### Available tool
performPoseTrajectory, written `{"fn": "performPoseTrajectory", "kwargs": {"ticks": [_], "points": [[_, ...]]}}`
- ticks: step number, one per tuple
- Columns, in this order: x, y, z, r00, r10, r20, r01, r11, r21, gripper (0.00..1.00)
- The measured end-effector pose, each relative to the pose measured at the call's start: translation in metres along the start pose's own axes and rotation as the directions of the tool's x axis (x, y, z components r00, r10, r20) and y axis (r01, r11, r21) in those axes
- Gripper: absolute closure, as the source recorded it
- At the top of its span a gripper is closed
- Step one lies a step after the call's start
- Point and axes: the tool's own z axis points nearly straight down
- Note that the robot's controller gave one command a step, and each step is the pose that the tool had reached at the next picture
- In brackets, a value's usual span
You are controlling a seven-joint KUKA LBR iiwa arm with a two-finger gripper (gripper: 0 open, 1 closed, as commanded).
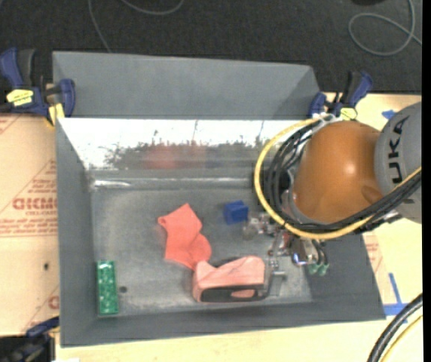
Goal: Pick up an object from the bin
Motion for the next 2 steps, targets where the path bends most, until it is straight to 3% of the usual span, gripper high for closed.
{"fn": "performPoseTrajectory", "kwargs": {"ticks": [1,2], "points": [[-0.002,0.000,-0.004,1.000,0.000,0.008,0.000,1.000,0.000,0.00],[-0.005,0.000,0.030,0.997,-0.069,0.014,0.069,0.998,0.002,0.00]]}}
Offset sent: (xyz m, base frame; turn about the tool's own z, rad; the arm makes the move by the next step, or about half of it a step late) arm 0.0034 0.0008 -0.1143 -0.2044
